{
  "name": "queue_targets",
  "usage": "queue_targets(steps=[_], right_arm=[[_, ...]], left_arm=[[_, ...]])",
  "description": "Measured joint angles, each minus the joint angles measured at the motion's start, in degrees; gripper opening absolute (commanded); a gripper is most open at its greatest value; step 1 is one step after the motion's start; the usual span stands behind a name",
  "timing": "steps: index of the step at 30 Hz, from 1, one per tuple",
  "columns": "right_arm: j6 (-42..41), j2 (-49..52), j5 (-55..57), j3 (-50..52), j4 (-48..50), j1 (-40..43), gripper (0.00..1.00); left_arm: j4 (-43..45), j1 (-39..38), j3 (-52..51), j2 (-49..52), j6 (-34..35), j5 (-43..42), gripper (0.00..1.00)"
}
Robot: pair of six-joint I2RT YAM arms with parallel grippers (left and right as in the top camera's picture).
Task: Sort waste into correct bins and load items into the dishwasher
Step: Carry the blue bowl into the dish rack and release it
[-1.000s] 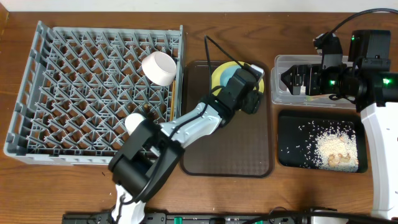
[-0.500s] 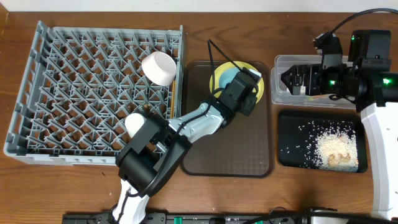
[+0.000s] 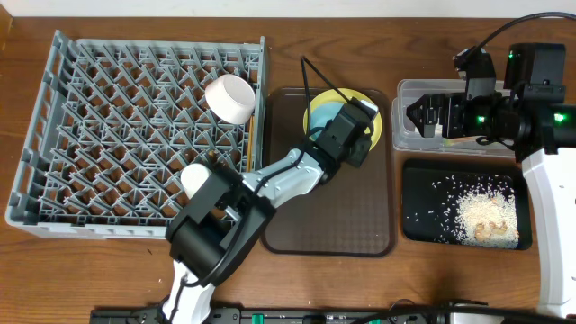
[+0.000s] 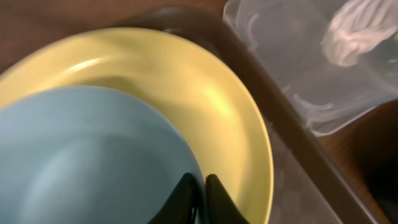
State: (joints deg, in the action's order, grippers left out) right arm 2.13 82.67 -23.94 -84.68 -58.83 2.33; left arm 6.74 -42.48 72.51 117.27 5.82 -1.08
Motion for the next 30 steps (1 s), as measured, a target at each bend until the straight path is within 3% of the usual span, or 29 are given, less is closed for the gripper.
queue_targets(steps=[4,10,15,19,25,30], right_arm=[[0.0,0.0,0.0,0.0,0.0,0.0,0.99],[0.0,0.0,0.0,0.0,0.0,0.0,0.99],[0.0,0.0,0.0,0.0,0.0,0.0,0.99],[0.0,0.0,0.0,0.0,0.0,0.0,0.99],[0.0,0.0,0.0,0.0,0.0,0.0,0.99],[0.0,0.0,0.0,0.0,0.0,0.0,0.99]], left_arm=[[-1.2,0.0,-0.1,-6.7,0.2,0.0,0.08],[-6.8,1.2,-0.1,-26.3,3.4,-0.1,0.08],[-19.4,10.3,0.2,-38.8,10.8,-4.8,0.08],[-26.2,23.3,0.2,-42.6,17.4,-18.3,0.08],[-28.9,49.1,0.2,-38.9,26.2,-57.4,0.08],[-30.1,58.5,0.2,-30.9,28.1,-77.4,0.08]])
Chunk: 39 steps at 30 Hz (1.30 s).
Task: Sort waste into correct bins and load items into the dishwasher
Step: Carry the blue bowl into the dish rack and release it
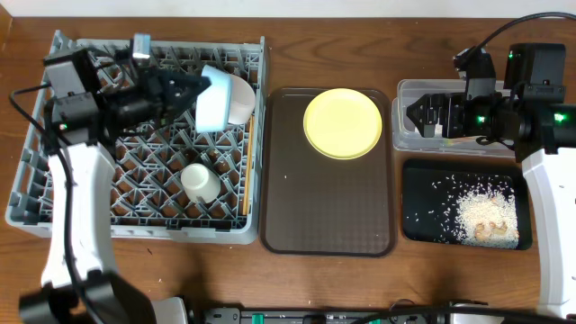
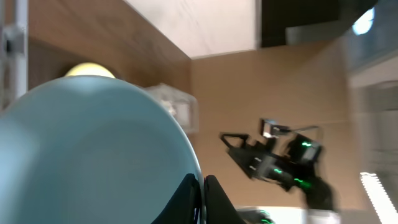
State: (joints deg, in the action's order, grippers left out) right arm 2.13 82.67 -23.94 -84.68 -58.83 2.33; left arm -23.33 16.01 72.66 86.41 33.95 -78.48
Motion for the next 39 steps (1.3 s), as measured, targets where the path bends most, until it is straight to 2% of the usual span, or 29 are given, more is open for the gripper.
queue_targets(steps=[3,7,15,25,27,32,36,39], right_arm=[[0.0,0.0,0.0,0.0,0.0,0.0,0.99],[0.0,0.0,0.0,0.0,0.0,0.0,0.99],[0.0,0.0,0.0,0.0,0.0,0.0,0.99],[0.0,0.0,0.0,0.0,0.0,0.0,0.99],[0.0,0.0,0.0,0.0,0.0,0.0,0.99],[0.0,0.0,0.0,0.0,0.0,0.0,0.99],[0.0,0.0,0.0,0.0,0.0,0.0,0.99],[0.0,0.0,0.0,0.0,0.0,0.0,0.99]], left_arm=[[-2.3,2.3,-0.1,4.3,-0.4,-5.4,0.08],[-5.5,2.9,-0.1,8.3,-2.8,-8.5,0.08],[-8.2,2.9,-1.9,14.3,-10.4,-9.6,0.08],[-4.9,4.0,-2.1,21.2,-12.4,-8.2,0.08],[-4.8,5.4,-2.1,22.2,-12.4,-8.0,0.17],[-3.0,9.3,-2.4,24.2,-12.8,-5.1,0.58],[-1.0,11.6,-2.6,24.2,-11.8,-3.6,0.67],[1.6,13.4,-2.5,24.2,-9.5,-1.7,0.70]])
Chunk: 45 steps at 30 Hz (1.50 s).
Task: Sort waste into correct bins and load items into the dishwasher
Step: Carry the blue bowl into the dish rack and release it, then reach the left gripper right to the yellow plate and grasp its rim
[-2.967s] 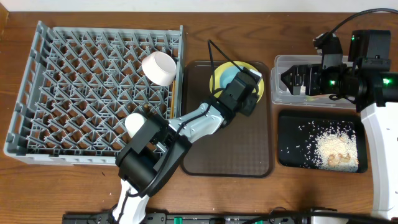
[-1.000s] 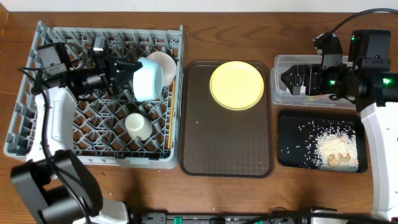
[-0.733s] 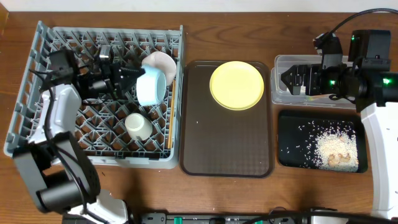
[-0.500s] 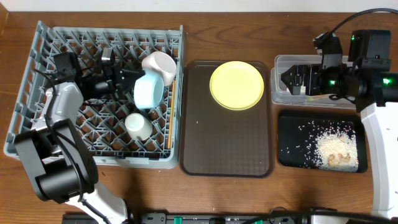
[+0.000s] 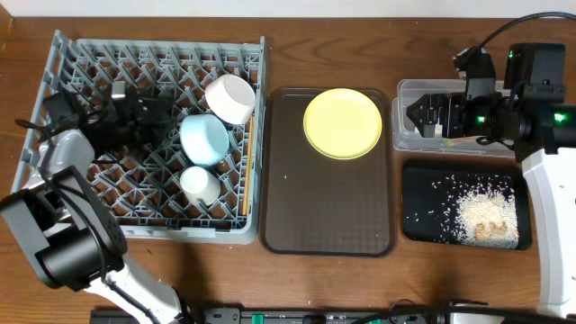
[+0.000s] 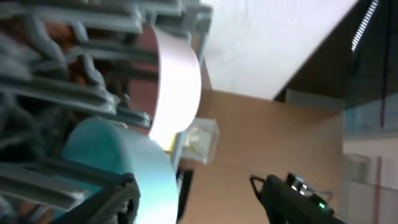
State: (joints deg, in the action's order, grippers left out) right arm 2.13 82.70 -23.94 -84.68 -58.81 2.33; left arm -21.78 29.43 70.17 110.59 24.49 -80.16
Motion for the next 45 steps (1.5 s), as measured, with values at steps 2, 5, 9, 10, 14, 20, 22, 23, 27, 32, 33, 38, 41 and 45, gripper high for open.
queue_targets(steps=[2,5,9,10,14,20,22,23,27,32,33,38,41,45], right_arm=[[0.0,0.0,0.0,0.0,0.0,0.0,0.99],[0.0,0.0,0.0,0.0,0.0,0.0,0.99],[0.0,0.0,0.0,0.0,0.0,0.0,0.99],[0.0,0.0,0.0,0.0,0.0,0.0,0.99],[0.0,0.0,0.0,0.0,0.0,0.0,0.99],[0.0,0.0,0.0,0.0,0.0,0.0,0.99],[0.0,0.0,0.0,0.0,0.0,0.0,0.99],[0.0,0.0,0.0,0.0,0.0,0.0,0.99],[0.0,0.0,0.0,0.0,0.0,0.0,0.99],[0.0,0.0,0.0,0.0,0.0,0.0,0.99],[0.0,0.0,0.0,0.0,0.0,0.0,0.99],[0.0,0.0,0.0,0.0,0.0,0.0,0.99],[0.0,0.0,0.0,0.0,0.0,0.0,0.99],[0.0,0.0,0.0,0.0,0.0,0.0,0.99]], left_arm=[[2.1,1.1,0.4,0.0,2.4,1.0,0.71],[3.8,1.4,1.3,-1.9,5.2,2.8,0.70],[-0.4,-0.7,1.6,-12.4,5.3,11.4,0.41],[-4.6,-4.0,2.2,-19.4,4.2,17.9,0.29],[-13.4,-13.3,3.5,-27.8,0.3,34.2,0.20],[-20.2,-26.4,3.5,-24.9,-2.9,59.8,0.20],[-20.2,-27.4,3.5,-21.7,-3.8,65.2,0.20],[-20.2,-27.3,3.4,-20.6,-4.0,66.4,0.20],[-20.0,-26.3,3.4,-17.3,-5.7,70.4,0.21],[-20.6,-23.8,3.4,-17.3,-6.8,75.5,0.21],[-20.7,-23.3,3.4,-17.5,-6.8,76.1,0.21],[-20.9,-23.5,3.4,-22.3,-6.6,77.3,0.21],[-20.6,-26.9,3.4,-27.9,-6.1,76.4,0.36],[-18.6,-35.0,3.4,-30.3,-5.9,72.2,0.49]])
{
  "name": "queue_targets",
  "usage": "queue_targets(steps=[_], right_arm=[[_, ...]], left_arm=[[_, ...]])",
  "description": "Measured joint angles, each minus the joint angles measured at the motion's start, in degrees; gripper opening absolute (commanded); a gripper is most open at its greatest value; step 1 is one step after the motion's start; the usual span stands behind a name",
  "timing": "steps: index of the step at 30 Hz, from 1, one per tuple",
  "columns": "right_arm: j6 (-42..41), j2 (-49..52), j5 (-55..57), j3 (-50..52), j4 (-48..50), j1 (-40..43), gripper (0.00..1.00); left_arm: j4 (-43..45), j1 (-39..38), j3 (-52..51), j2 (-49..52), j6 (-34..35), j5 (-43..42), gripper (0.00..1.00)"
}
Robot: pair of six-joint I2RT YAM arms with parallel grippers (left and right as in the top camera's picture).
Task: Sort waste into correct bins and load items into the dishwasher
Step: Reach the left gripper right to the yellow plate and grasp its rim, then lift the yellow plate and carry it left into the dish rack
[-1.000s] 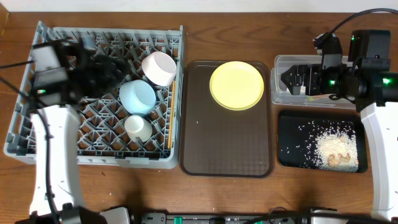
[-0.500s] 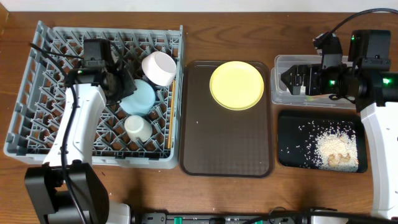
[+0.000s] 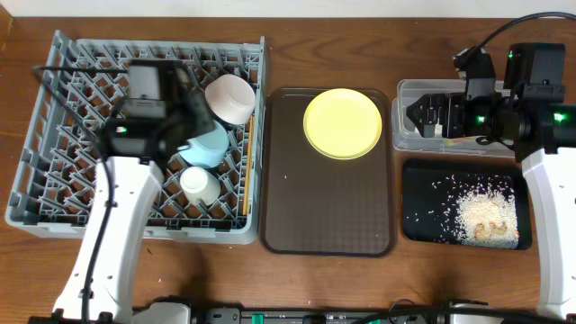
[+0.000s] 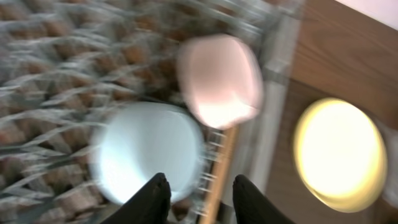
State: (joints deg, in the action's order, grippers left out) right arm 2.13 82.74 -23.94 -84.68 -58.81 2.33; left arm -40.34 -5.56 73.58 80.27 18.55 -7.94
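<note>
A light blue bowl (image 3: pixel 206 145) lies upside down in the grey dish rack (image 3: pixel 81 54), next to a white cup (image 3: pixel 230 98) and a smaller white cup (image 3: pixel 199 184). My left gripper (image 4: pixel 200 185) hangs open above the bowl (image 4: pixel 148 149), holding nothing. The yellow plate (image 3: pixel 342 123) rests at the far end of the brown tray (image 3: pixel 328 207). My right gripper (image 3: pixel 416 114) hovers over the clear bin (image 3: pixel 402 135); its jaws cannot be made out.
A black tray (image 3: pixel 423 211) with spilled rice (image 3: pixel 481 216) lies at the right, below the clear bin. A thin wooden stick (image 4: pixel 216 171) lies along the rack's right edge.
My left arm has risen from low inside the rack to above the blue bowl, its gripper open. The bowl stays in the rack. The right arm has not moved.
My left gripper was shut on the blue bowl's rim on the yellow plate. Then it held the bowl over the rack near the white cup. Then the bowl lay in the rack with the gripper open beside it, and now the gripper hangs open above it.
</note>
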Motion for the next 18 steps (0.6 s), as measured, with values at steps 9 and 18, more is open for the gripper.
queue_targets(steps=[9,18], right_arm=[[0.0,0.0,0.0,0.0,0.0,0.0,0.99],[0.0,0.0,0.0,0.0,0.0,0.0,0.99]], left_arm=[[16.6,-20.0,0.0,7.2,0.1,-4.9,0.38],[28.1,-29.3,-0.1,26.6,0.5,-3.4,0.09]])
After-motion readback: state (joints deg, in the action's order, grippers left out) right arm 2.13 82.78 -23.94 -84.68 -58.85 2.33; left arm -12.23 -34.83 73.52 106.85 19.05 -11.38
